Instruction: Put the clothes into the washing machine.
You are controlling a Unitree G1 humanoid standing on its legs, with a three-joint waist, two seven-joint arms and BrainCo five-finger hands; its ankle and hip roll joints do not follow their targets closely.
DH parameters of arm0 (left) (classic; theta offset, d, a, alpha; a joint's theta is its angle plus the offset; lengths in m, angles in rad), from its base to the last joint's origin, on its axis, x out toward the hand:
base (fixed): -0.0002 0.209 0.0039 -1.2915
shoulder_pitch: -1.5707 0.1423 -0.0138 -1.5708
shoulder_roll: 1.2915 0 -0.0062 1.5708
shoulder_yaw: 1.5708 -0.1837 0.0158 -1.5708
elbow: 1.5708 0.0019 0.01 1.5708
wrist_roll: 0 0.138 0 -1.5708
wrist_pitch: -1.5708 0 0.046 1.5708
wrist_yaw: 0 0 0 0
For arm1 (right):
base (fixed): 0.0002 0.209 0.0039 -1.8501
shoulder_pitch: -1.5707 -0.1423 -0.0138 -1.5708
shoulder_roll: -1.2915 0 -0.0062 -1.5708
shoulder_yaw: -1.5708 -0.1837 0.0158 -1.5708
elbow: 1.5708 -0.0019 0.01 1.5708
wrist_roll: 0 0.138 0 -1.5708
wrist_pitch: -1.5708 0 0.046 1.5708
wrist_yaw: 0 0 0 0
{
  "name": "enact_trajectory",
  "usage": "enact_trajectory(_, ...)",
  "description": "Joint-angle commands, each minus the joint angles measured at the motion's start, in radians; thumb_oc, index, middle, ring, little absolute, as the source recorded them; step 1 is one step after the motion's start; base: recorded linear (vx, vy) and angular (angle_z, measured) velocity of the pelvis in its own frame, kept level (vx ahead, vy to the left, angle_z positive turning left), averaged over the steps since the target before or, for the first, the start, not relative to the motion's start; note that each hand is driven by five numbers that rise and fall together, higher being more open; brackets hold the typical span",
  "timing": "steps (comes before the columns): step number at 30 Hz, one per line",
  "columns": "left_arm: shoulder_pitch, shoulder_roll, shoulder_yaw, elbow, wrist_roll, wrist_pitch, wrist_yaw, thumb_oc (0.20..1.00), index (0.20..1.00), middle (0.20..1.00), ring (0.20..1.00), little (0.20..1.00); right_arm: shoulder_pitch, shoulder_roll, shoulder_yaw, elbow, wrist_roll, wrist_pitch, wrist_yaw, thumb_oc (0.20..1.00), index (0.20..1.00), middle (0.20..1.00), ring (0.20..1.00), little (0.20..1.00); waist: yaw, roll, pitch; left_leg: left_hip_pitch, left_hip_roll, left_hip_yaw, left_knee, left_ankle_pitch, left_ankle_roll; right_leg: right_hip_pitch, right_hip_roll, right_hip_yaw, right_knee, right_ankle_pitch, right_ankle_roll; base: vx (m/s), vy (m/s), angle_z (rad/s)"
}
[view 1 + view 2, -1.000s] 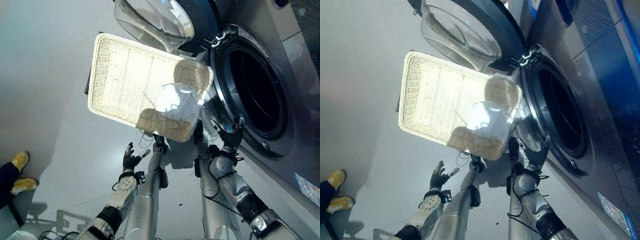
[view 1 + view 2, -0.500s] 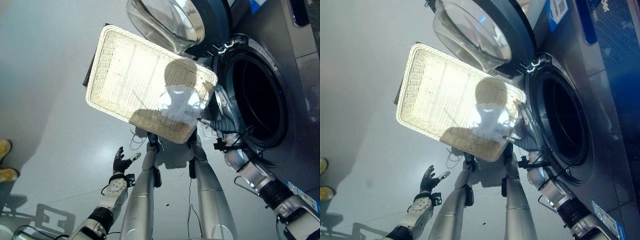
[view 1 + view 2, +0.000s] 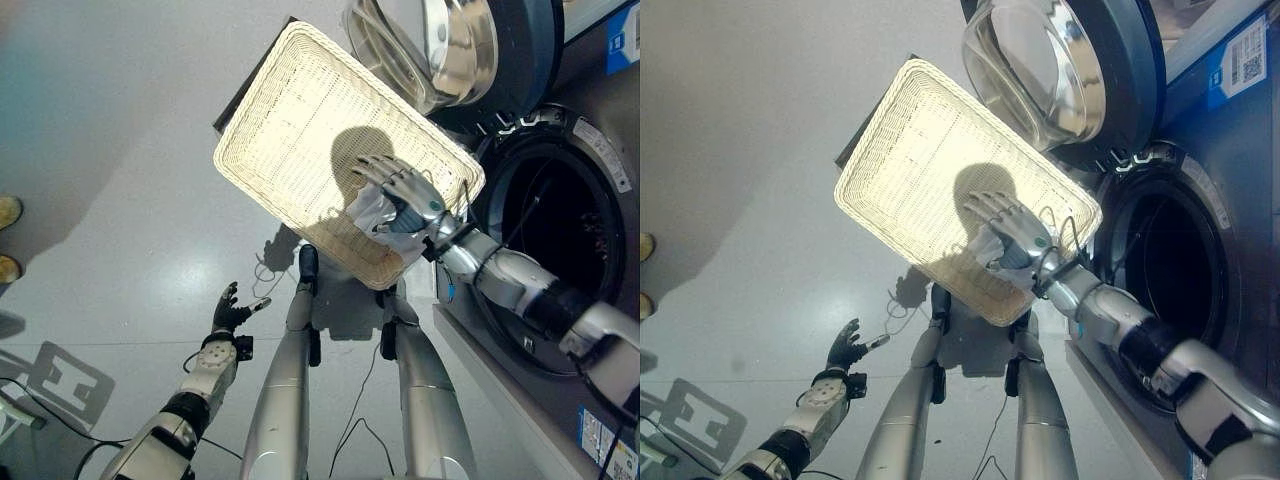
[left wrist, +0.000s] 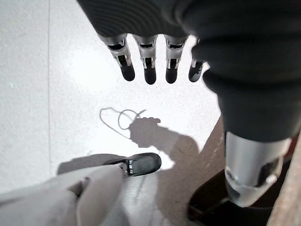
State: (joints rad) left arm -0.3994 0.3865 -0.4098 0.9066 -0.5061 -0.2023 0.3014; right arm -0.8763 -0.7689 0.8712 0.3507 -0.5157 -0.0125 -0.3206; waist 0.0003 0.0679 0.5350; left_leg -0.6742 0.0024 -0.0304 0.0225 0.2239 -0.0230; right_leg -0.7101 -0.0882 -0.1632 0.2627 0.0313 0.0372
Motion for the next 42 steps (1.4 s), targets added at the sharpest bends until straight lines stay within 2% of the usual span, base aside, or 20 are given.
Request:
enact_trajectory(1,0.011,0.016,0.012,0.006,-0.018,0.026,0.000,1.000,1.000,1.000,1.000,1.000,0.044,-0.002,-0.006,0.015,0.048,0.144,0.119,1.000,1.000,1.000,1.000,1.000,0.029,-0.021,-0.015,0.009,-0.076,0.072,0.068,-0.112,-0.003,-0.001,0.032,-0.032,-0.062,0.038,0.066,0.00,-0.005,0.08)
enact_trajectory(4,0.010,0.015,0.010,0.005,-0.019,0.026,0.000,1.000,1.000,1.000,1.000,1.000,0.041,0.020,-0.011,0.048,0.040,0.182,0.163,1.000,1.000,1.000,1.000,1.000,0.032,-0.019,-0.015,0.006,-0.078,0.070,0.069,-0.110,-0.005,-0.006,0.032,-0.033,-0.059,0.038,0.064,0.00,0.004,0.05)
enact_trajectory(5,0.007,0.010,0.016,0.004,-0.006,0.030,-0.004,1.000,1.000,1.000,1.000,1.000,0.035,0.054,-0.009,0.109,0.020,0.256,0.257,1.000,1.000,1.000,1.000,1.000,0.042,-0.014,-0.015,0.004,-0.078,0.071,0.061,-0.105,-0.004,-0.005,0.028,-0.040,-0.064,0.041,0.063,0.00,-0.008,0.05)
enact_trajectory(7,0.001,0.007,0.014,0.004,0.002,0.033,-0.011,1.000,1.000,1.000,1.000,1.000,0.029,0.093,-0.004,0.206,-0.004,0.336,0.363,1.000,1.000,1.000,1.000,1.000,0.052,-0.009,-0.015,0.001,-0.077,0.071,0.059,-0.102,-0.006,-0.009,0.025,-0.046,-0.064,0.042,0.060,0.00,-0.007,0.04)
enact_trajectory(8,0.001,0.006,0.012,0.003,0.003,0.033,-0.011,1.000,1.000,1.000,1.000,1.000,0.027,0.101,-0.001,0.224,-0.001,0.362,0.389,1.000,1.000,1.000,1.000,1.000,0.055,-0.007,-0.015,0.002,-0.076,0.071,0.057,-0.101,-0.006,-0.008,0.023,-0.049,-0.065,0.042,0.060,0.01,-0.017,0.04)
enact_trajectory(9,-0.007,0.003,0.008,0.003,0.010,0.038,-0.016,1.000,1.000,1.000,1.000,1.000,0.021,0.130,-0.010,0.330,-0.009,0.378,0.414,1.000,1.000,1.000,1.000,1.000,0.064,0.000,-0.015,0.002,-0.077,0.068,0.052,-0.098,-0.004,-0.008,0.020,-0.054,-0.066,0.045,0.059,0.00,0.000,0.00)
enact_trajectory(13,-0.022,-0.019,-0.018,0.009,0.023,0.029,-0.018,1.000,1.000,1.000,1.000,1.000,-0.017,0.194,-0.032,0.538,-0.080,0.353,0.347,1.000,1.000,1.000,1.000,1.000,0.084,0.023,-0.015,-0.005,-0.085,0.054,0.056,-0.096,0.000,-0.013,0.012,-0.058,-0.064,0.051,0.058,0.00,-0.009,0.06)
enact_trajectory(16,-0.024,-0.034,-0.028,0.002,0.030,0.031,-0.004,1.000,1.000,1.000,1.000,1.000,-0.018,0.215,-0.045,0.583,-0.128,0.360,0.343,1.000,1.000,1.000,1.000,1.000,0.087,0.031,-0.015,-0.004,-0.087,0.052,0.052,-0.093,0.001,-0.015,0.011,-0.058,-0.066,0.056,0.059,0.00,-0.006,0.08)
enact_trajectory(20,-0.031,-0.046,-0.039,-0.008,0.031,0.036,0.008,1.000,1.000,1.000,1.000,1.000,-0.019,0.232,-0.051,0.621,-0.175,0.332,0.298,1.000,1.000,1.000,1.000,1.000,0.089,0.040,-0.015,-0.011,-0.091,0.049,0.052,-0.090,0.003,-0.021,0.007,-0.058,-0.067,0.061,0.060,0.00,0.001,0.06)
enact_trajectory(25,-0.038,-0.067,-0.050,-0.006,0.027,0.031,0.014,1.000,1.000,1.000,1.000,1.000,-0.035,0.244,-0.030,0.657,-0.330,0.324,0.257,1.000,1.000,1.000,1.000,1.000,0.090,0.054,-0.015,-0.013,-0.095,0.048,0.045,-0.085,0.004,-0.028,0.005,-0.051,-0.074,0.070,0.062,0.00,0.003,0.01)
enact_trajectory(26,-0.039,-0.073,-0.052,-0.005,0.026,0.027,0.016,1.000,1.000,1.000,1.000,1.000,-0.040,0.249,-0.017,0.671,-0.398,0.328,0.296,0.853,0.853,0.853,0.853,0.853,0.091,0.056,-0.015,-0.011,-0.095,0.049,0.040,-0.083,0.004,-0.027,0.005,-0.050,-0.079,0.072,0.063,0.00,0.000,0.00)
enact_trajectory(27,-0.040,-0.074,-0.053,-0.005,0.025,0.026,0.015,1.000,1.000,1.000,1.000,1.000,-0.041,0.251,-0.013,0.675,-0.419,0.327,0.309,0.454,0.454,0.454,0.454,0.454,0.091,0.057,-0.015,-0.011,-0.095,0.049,0.038,-0.082,0.004,-0.026,0.004,-0.050,-0.081,0.073,0.063,0.00,0.000,0.00)
enact_trajectory(28,-0.043,-0.076,-0.055,-0.003,0.023,0.025,0.015,1.000,1.000,1.000,1.000,1.000,-0.042,0.254,0.001,0.684,-0.456,0.325,0.345,0.200,0.200,0.200,0.200,0.200,0.092,0.057,-0.015,-0.012,-0.095,0.049,0.036,-0.081,0.005,-0.028,0.005,-0.050,-0.083,0.074,0.063,0.00,0.000,0.00)
enact_trajectory(29,-0.046,-0.078,-0.060,0.000,0.014,0.021,0.016,1.000,1.000,1.000,1.000,1.000,-0.041,0.259,0.012,0.694,-0.470,0.326,0.371,0.200,0.200,0.200,0.200,0.200,0.092,0.057,-0.015,-0.011,-0.095,0.047,0.034,-0.080,0.006,-0.028,0.004,-0.050,-0.086,0.077,0.062,0.00,0.000,0.00)
enact_trajectory(36,-0.063,-0.074,-0.059,-0.002,0.007,0.040,0.014,1.000,1.000,1.000,1.000,1.000,-0.056,0.267,0.019,0.704,-0.448,0.328,0.389,0.200,0.200,0.200,0.200,0.200,0.091,0.054,-0.015,-0.004,-0.099,0.037,0.029,-0.076,0.010,-0.025,0.011,-0.034,-0.089,0.082,0.060,0.00,-0.003,0.02)
enact_trajectory(39,-0.063,-0.068,-0.053,-0.007,0.008,0.046,0.011,1.000,1.000,1.000,1.000,1.000,-0.063,0.253,0.019,0.693,-0.412,0.325,0.388,0.200,0.200,0.200,0.200,0.200,0.091,0.049,-0.015,0.001,-0.099,0.033,0.029,-0.075,0.011,-0.019,0.013,-0.032,-0.088,0.080,0.058,0.00,0.000,0.00)
enact_trajectory(42,-0.061,-0.060,-0.046,-0.012,0.014,0.054,0.006,1.000,1.000,1.000,1.000,1.000,-0.068,0.239,0.009,0.682,-0.290,0.327,0.365,0.200,0.200,0.200,0.200,0.200,0.091,0.046,-0.015,0.002,-0.098,0.032,0.035,-0.077,0.013,-0.018,0.015,-0.030,-0.079,0.077,0.057,0.00,-0.023,0.02)
